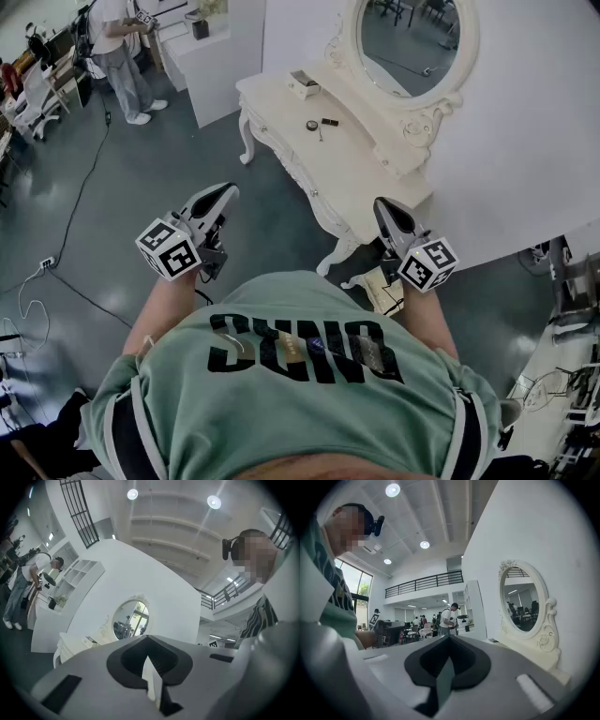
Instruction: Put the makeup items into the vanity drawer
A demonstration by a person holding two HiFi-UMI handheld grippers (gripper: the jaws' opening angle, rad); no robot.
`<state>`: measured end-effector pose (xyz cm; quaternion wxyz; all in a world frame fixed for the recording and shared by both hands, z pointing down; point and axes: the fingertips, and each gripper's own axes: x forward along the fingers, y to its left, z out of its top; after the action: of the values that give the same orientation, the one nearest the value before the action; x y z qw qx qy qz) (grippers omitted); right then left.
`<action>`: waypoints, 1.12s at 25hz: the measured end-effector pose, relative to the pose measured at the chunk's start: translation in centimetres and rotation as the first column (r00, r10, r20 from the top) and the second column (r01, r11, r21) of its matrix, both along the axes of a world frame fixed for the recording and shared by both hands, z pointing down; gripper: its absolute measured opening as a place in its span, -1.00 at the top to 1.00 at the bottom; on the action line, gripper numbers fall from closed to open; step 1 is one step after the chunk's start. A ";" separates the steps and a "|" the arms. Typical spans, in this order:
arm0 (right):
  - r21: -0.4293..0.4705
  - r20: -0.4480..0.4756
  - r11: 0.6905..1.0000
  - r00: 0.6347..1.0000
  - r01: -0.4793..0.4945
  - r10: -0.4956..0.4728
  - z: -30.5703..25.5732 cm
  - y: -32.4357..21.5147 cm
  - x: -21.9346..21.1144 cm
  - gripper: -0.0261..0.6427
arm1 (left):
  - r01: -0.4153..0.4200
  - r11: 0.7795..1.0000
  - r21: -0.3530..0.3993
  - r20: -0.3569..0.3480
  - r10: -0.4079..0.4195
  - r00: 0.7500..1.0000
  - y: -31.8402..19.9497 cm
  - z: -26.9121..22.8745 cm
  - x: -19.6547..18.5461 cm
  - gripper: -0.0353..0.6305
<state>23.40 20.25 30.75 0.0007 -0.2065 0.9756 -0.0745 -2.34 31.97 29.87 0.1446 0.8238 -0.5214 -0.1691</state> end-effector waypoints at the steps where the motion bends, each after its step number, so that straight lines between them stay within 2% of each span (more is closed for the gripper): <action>1: 0.004 0.000 1.000 1.000 0.000 0.000 0.0 -0.1 0.0 0.90 | -0.002 1.000 0.002 0.001 0.002 1.000 -0.2 0.0 0.1 0.89; 9: 0.008 -0.003 1.000 1.000 -0.005 0.005 0.1 -0.7 0.3 0.90 | -0.017 1.000 0.000 -0.002 0.017 1.000 -1.2 0.3 0.3 0.89; 15: -0.022 0.020 1.000 1.000 0.010 -0.009 0.0 -1.4 0.8 0.90 | -0.029 1.000 -0.011 0.005 0.029 1.000 -2.5 0.0 1.2 0.89; 22: 0.026 -0.044 0.998 0.998 0.049 -0.048 -0.1 -1.5 4.2 0.89 | -0.057 0.998 0.008 0.008 0.057 0.998 -5.1 -0.8 5.7 0.89; 28: -0.003 -0.049 0.999 0.998 0.047 -0.048 1.8 -3.6 7.3 0.89 | -0.075 0.997 -0.019 -0.021 0.074 0.997 -7.0 0.5 9.3 0.89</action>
<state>30.65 16.68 32.54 -0.0251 -0.1851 0.9799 -0.0700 6.92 24.93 30.40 0.1640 0.8395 -0.4904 -0.1667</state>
